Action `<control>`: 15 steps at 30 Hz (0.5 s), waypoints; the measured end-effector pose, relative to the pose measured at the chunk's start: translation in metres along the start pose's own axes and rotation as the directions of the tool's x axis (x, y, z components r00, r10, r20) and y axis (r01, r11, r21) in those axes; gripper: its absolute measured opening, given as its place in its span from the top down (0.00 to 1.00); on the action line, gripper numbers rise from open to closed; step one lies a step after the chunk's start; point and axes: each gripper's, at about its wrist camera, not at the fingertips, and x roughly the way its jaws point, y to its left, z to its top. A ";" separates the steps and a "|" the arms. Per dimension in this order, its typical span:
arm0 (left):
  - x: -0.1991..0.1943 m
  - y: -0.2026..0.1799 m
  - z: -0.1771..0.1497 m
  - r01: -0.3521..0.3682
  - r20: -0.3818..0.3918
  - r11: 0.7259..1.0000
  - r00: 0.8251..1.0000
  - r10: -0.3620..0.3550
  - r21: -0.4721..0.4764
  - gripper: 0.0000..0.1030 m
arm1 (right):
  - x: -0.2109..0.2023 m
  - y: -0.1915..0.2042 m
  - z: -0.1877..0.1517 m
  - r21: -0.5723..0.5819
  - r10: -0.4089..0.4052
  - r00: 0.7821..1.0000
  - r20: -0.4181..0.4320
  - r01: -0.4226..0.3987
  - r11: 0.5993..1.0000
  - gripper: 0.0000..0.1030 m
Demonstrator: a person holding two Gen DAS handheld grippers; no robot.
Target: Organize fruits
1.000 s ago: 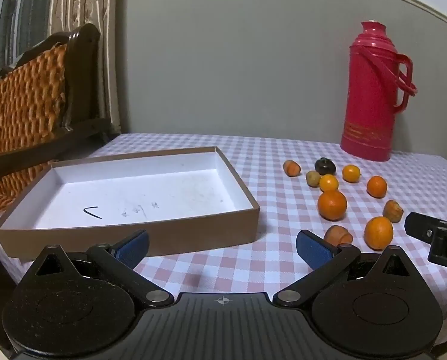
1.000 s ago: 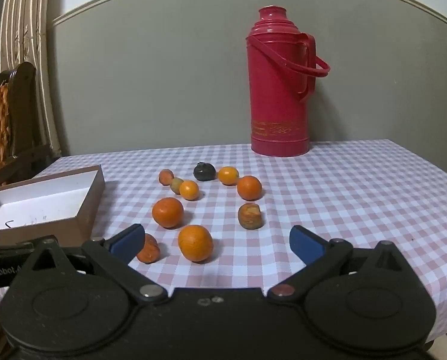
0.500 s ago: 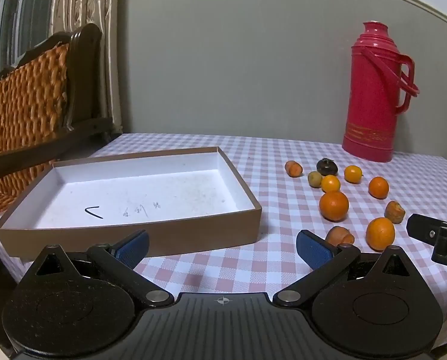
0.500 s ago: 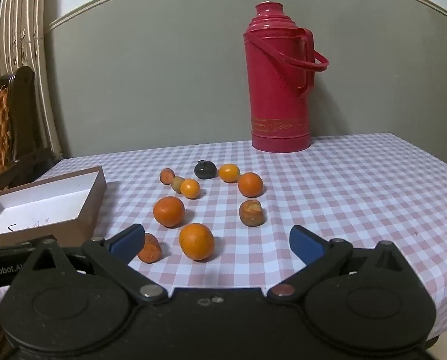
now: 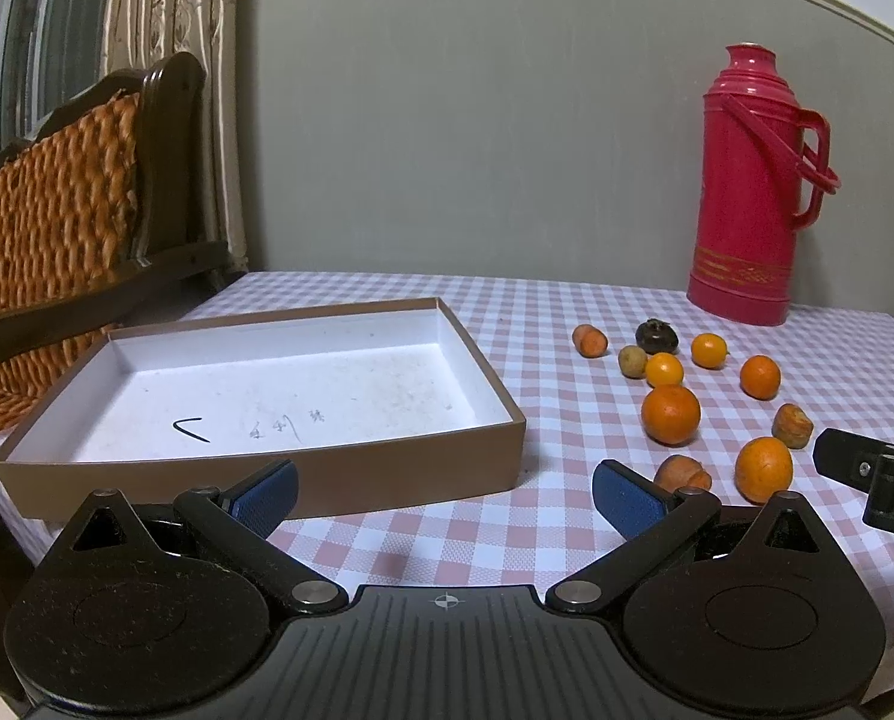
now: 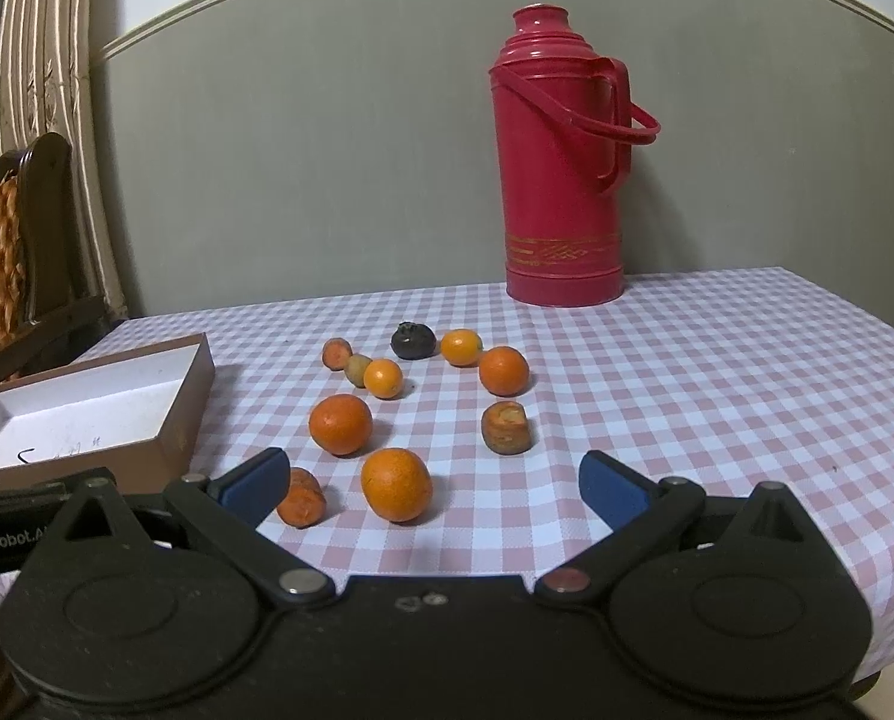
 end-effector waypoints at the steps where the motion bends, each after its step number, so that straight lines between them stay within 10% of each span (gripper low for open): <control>1: 0.000 0.000 0.000 0.000 0.000 1.000 1.000 0.000 0.000 0.00 | 0.000 0.000 0.000 0.000 -0.001 1.000 -0.001 0.001 1.000 0.06; 15: 0.000 0.001 0.000 -0.002 0.003 1.000 1.000 0.002 -0.002 0.00 | 0.001 0.001 0.000 -0.007 0.002 1.000 -0.006 -0.002 1.000 0.06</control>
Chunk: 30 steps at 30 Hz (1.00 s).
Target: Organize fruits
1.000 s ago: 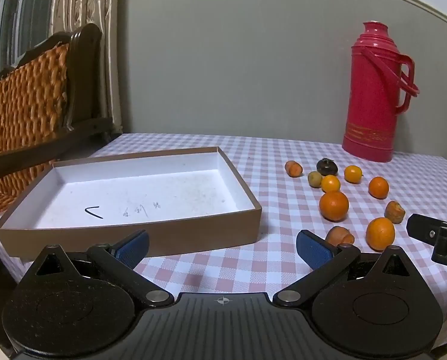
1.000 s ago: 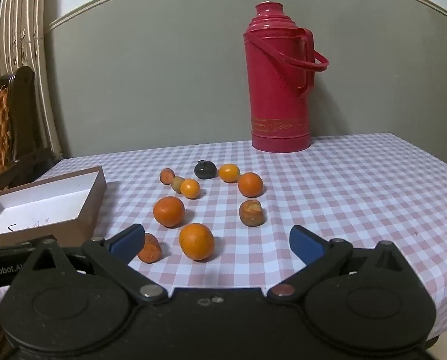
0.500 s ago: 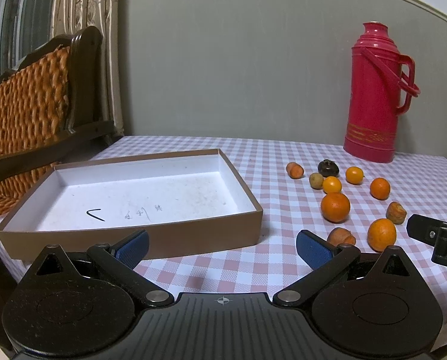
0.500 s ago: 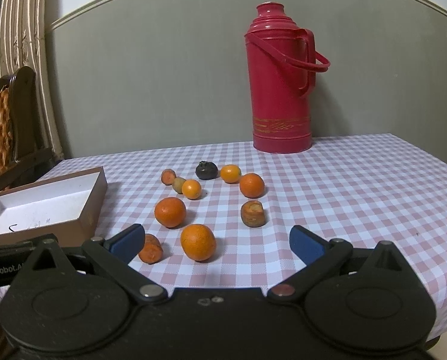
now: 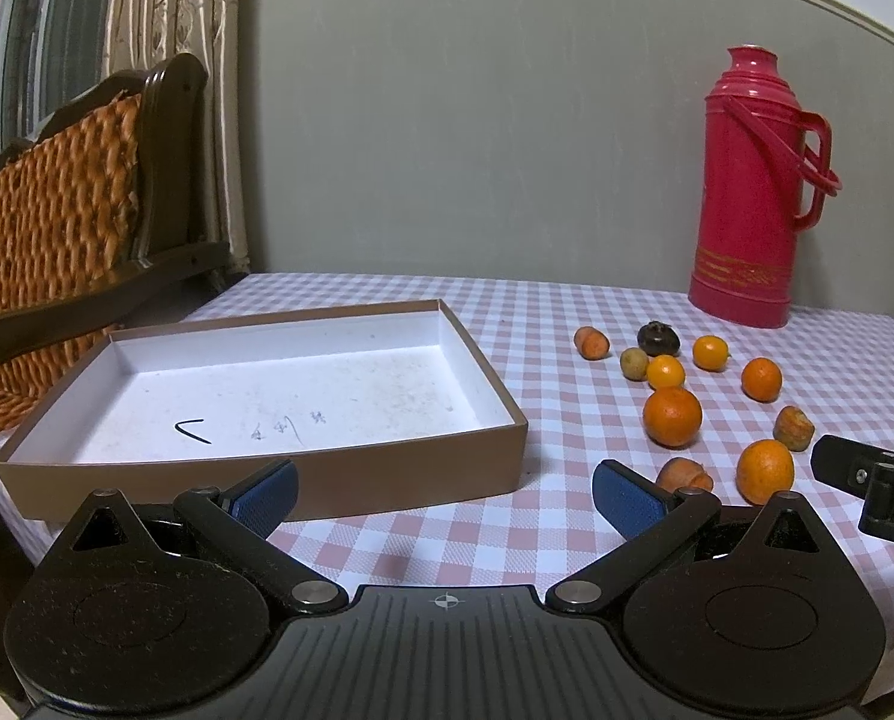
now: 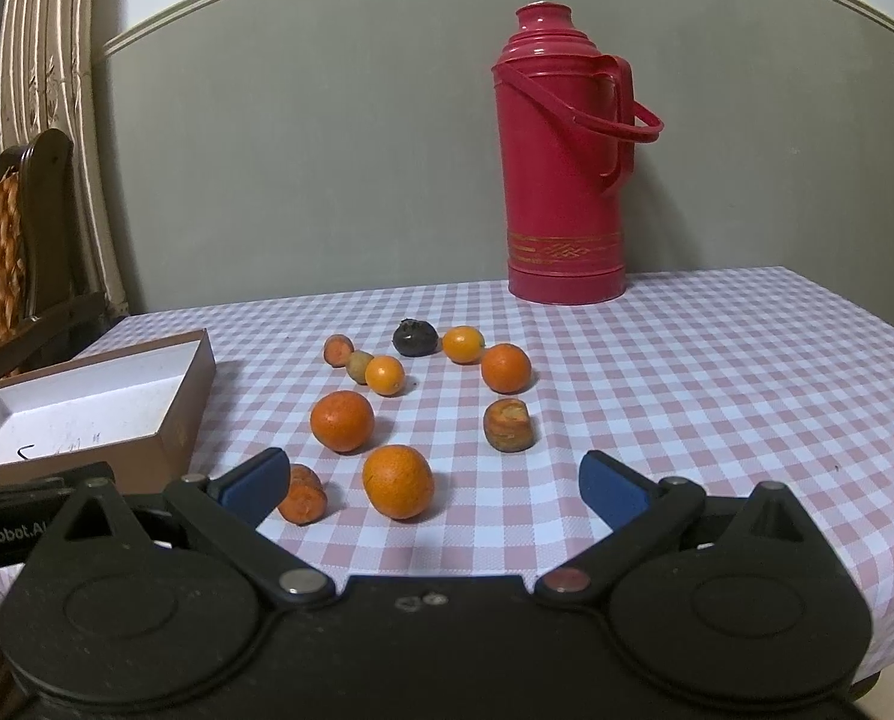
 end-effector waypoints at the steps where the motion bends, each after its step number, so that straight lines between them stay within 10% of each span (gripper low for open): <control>1: 0.000 0.000 0.000 0.000 0.000 1.000 1.000 0.000 0.000 0.00 | 0.000 0.000 0.000 0.000 0.000 1.000 -0.001 0.000 1.000 0.06; 30: 0.001 -0.002 0.000 0.005 -0.005 1.000 1.000 -0.005 0.004 0.00 | 0.003 0.000 0.000 0.000 0.004 1.000 -0.015 -0.004 1.000 0.06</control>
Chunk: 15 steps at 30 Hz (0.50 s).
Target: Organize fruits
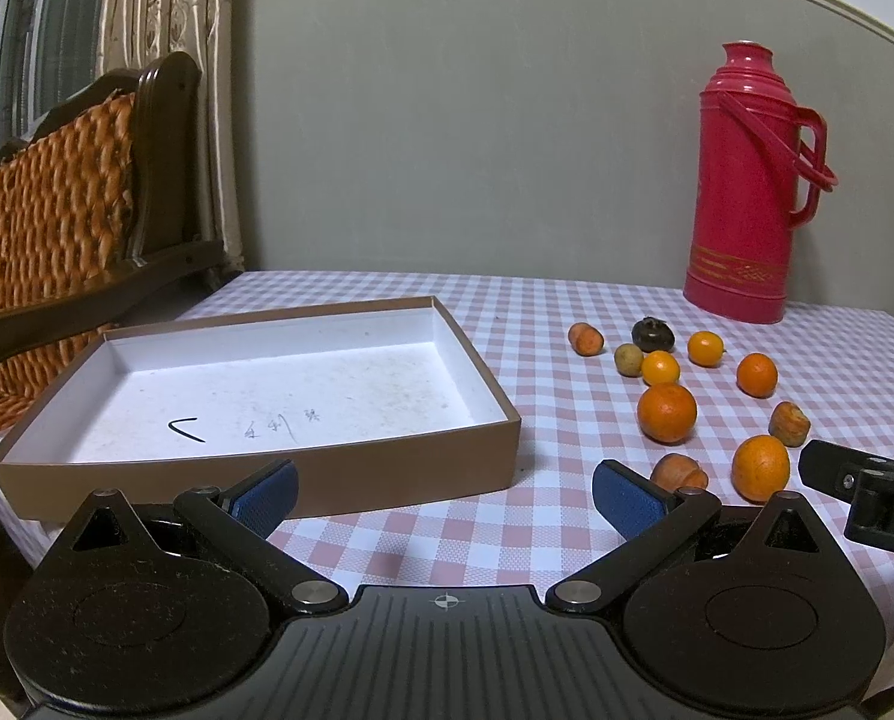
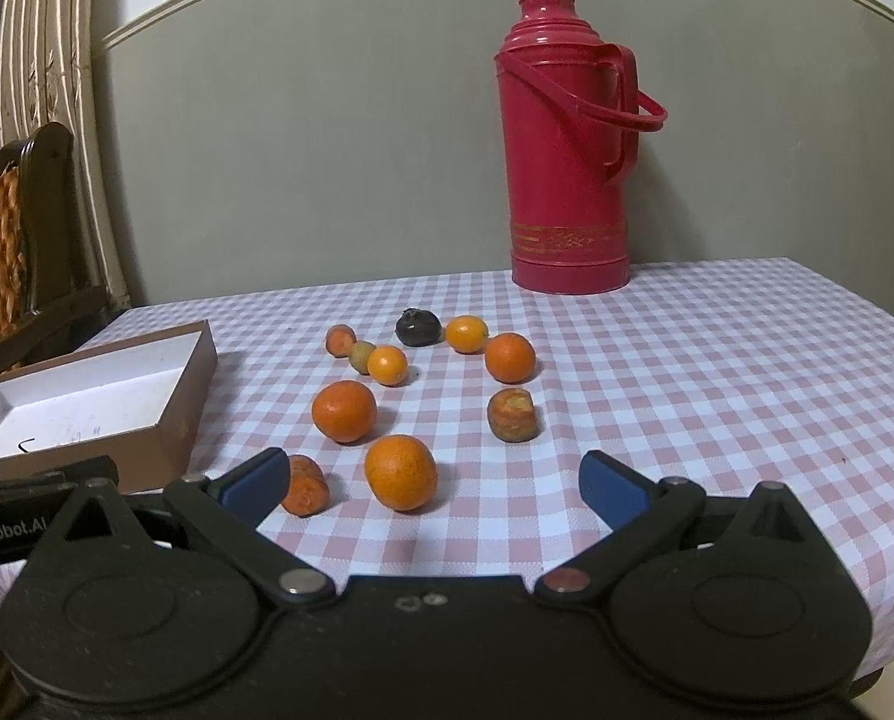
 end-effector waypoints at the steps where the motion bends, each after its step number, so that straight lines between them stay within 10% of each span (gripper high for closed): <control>1: 0.000 0.000 0.000 0.000 0.000 1.000 1.000 0.000 0.001 0.00 | 0.000 0.000 0.000 0.001 0.001 1.000 0.000 -0.001 1.000 0.06; 15: 0.000 -0.005 -0.001 0.013 -0.003 1.000 1.000 -0.013 0.014 0.00 | 0.001 0.001 -0.001 -0.013 -0.003 1.000 0.005 0.003 1.000 0.06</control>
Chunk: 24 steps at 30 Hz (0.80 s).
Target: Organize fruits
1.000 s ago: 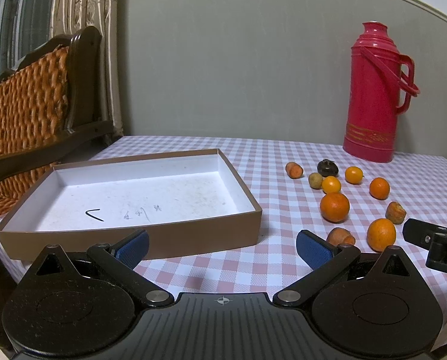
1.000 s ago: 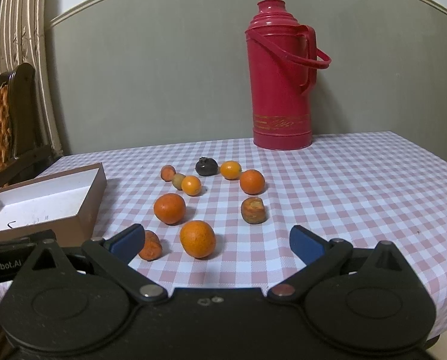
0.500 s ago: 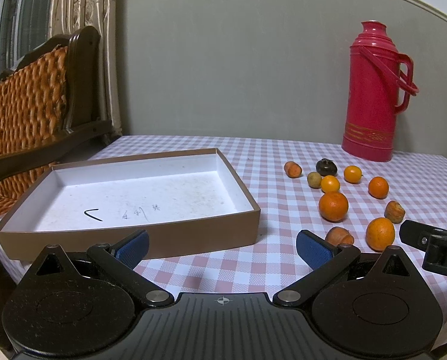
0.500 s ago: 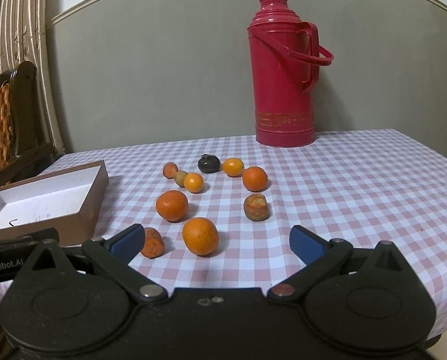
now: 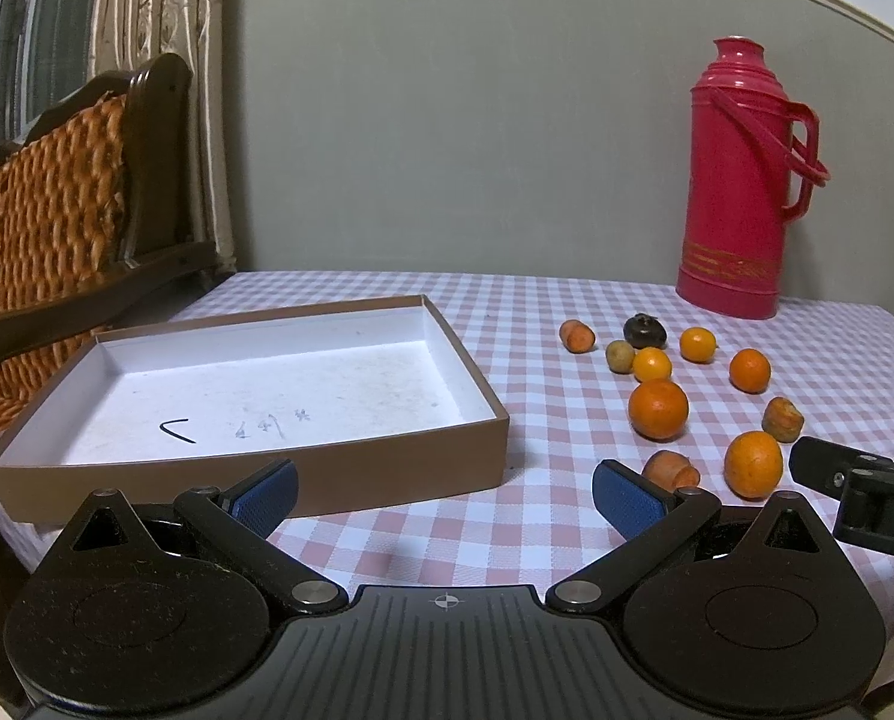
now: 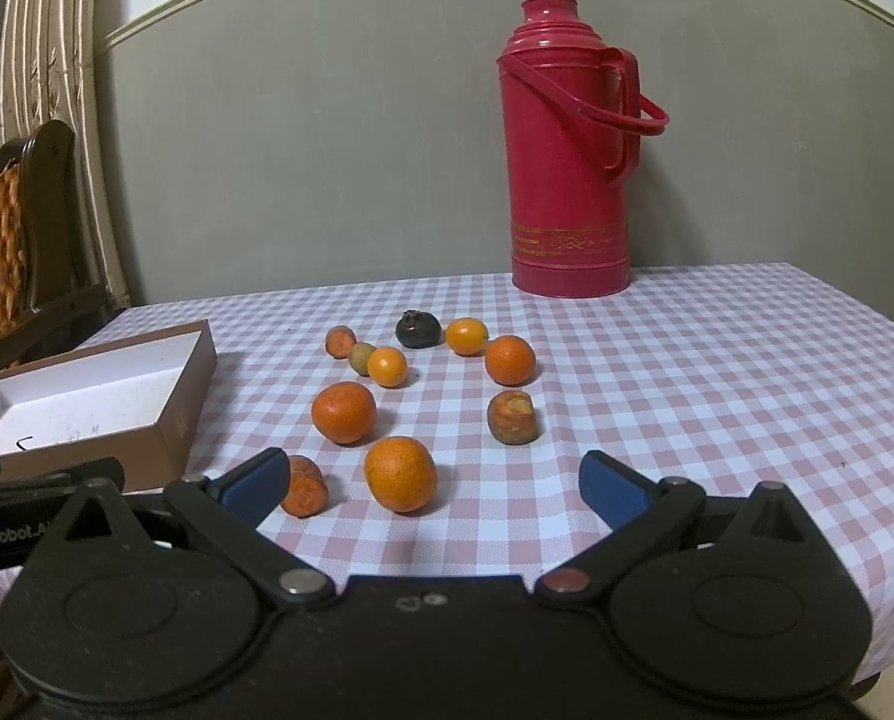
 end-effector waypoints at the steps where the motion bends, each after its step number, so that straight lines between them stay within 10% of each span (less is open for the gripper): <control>1: 0.000 0.000 0.000 0.001 -0.001 1.000 1.000 -0.001 0.002 0.00 | 0.000 0.000 0.000 -0.003 -0.002 1.000 0.001 0.002 1.000 0.06; 16: 0.004 -0.013 0.000 0.034 -0.011 0.999 0.999 -0.033 0.030 0.00 | 0.000 -0.007 0.002 0.000 -0.014 1.000 0.003 0.014 1.000 0.08; 24: 0.008 -0.022 -0.001 0.071 -0.018 0.996 0.997 -0.070 0.055 0.00 | 0.007 -0.009 0.003 0.001 0.021 0.999 -0.039 -0.021 1.000 0.33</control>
